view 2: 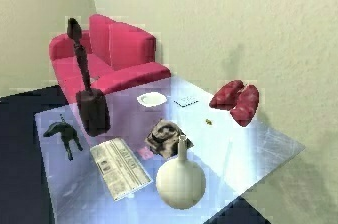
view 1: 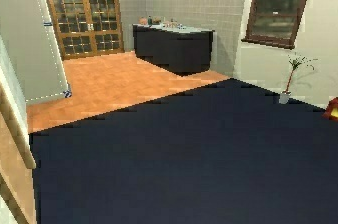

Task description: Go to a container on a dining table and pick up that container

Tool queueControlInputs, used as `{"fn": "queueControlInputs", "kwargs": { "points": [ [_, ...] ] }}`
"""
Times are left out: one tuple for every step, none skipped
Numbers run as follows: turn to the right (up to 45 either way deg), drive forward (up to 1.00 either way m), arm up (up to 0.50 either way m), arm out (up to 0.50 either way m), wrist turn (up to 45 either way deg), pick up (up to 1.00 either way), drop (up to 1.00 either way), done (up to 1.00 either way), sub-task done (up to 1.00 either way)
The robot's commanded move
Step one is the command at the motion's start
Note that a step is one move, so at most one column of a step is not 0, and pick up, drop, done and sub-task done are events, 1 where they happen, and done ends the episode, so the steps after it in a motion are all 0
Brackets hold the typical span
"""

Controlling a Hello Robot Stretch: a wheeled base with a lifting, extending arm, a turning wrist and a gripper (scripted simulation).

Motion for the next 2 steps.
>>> {"fn": "queueControlInputs", "kwargs": {
  "points": [
    [0.0, 0.00, 0.50, 0.00, 0.0, 0.00, 0.00, 0.00, 0.00],
    [0.0, 0.00, 0.38, 0.00, 0.0, 0.00, 0.00, 0.00, 0.00]
  ]
}}
